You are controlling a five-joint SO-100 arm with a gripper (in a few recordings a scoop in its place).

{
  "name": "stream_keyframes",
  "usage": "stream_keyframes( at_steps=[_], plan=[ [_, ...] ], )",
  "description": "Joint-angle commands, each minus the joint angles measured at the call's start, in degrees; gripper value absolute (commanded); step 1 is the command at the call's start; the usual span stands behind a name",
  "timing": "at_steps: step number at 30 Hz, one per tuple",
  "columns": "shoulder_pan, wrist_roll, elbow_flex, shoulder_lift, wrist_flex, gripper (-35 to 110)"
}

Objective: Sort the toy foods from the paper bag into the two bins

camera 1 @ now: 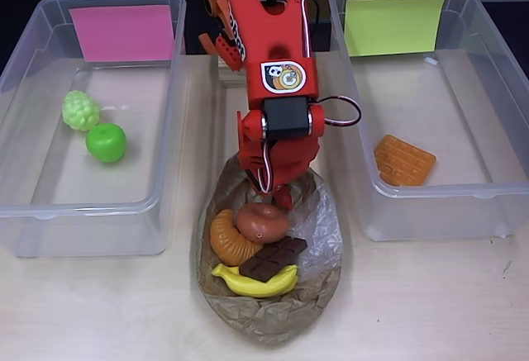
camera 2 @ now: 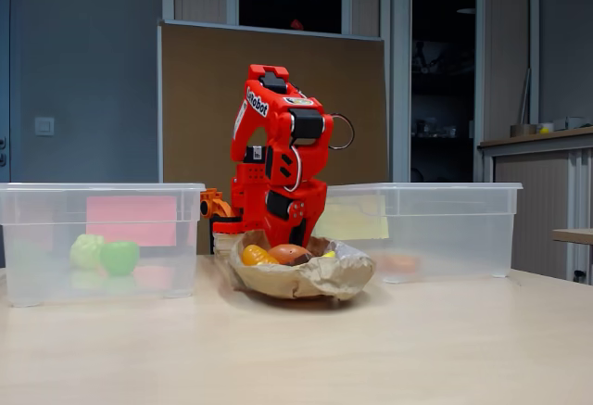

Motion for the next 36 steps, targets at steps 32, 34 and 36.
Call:
stream_keyframes(
  at_steps=[32,34,36],
  plan=[
    [24.08,-19.6,-22.15,35.77,8.53,0],
    [27.42,-20.65,-17.93,40.52,7.29,0],
    [31.55,-20.92,-12.48,45.44,5.45,1]
  ],
)
